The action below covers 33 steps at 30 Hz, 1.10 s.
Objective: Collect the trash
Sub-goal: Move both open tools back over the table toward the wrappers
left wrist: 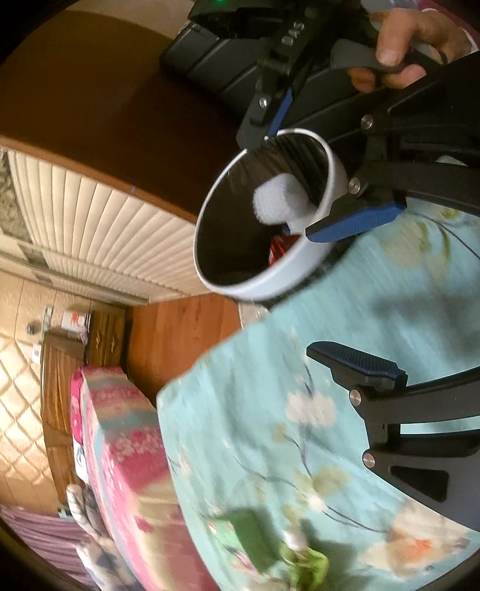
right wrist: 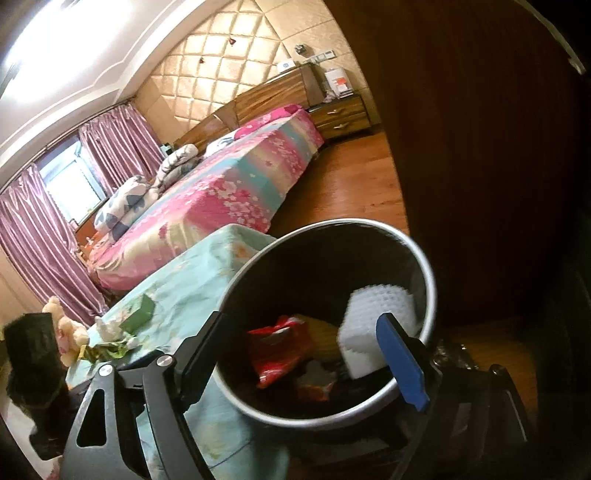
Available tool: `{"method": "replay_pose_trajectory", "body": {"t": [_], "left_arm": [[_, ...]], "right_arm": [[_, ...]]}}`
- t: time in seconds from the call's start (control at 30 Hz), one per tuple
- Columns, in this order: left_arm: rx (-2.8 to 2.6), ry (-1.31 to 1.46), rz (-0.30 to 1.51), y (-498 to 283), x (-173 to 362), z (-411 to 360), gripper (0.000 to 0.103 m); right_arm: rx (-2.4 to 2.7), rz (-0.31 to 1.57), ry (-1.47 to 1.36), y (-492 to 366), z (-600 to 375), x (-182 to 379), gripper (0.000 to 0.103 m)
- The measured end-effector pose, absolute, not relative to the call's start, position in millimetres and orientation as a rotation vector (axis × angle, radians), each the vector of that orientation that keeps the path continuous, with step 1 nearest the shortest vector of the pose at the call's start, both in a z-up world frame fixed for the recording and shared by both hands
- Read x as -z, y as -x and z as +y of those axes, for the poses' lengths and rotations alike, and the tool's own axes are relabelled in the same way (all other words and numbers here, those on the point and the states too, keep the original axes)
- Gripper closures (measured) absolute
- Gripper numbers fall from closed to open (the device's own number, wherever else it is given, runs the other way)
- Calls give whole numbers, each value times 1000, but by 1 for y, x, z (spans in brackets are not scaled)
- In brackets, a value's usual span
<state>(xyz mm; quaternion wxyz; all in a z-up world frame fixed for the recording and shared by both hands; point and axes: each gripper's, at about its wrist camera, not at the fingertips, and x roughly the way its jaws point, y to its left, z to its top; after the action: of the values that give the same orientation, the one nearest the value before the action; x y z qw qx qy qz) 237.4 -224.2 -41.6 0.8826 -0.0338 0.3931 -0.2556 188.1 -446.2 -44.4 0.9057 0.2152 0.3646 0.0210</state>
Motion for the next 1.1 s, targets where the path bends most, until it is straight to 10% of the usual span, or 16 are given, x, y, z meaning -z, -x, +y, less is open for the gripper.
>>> {"method": "replay_pose_trajectory", "body": {"t": [1.1], "left_arm": [[184,235,798,-178,38,-38,48]], "right_arm": [[-367,863,-384,-205,-287,66,15]]}}
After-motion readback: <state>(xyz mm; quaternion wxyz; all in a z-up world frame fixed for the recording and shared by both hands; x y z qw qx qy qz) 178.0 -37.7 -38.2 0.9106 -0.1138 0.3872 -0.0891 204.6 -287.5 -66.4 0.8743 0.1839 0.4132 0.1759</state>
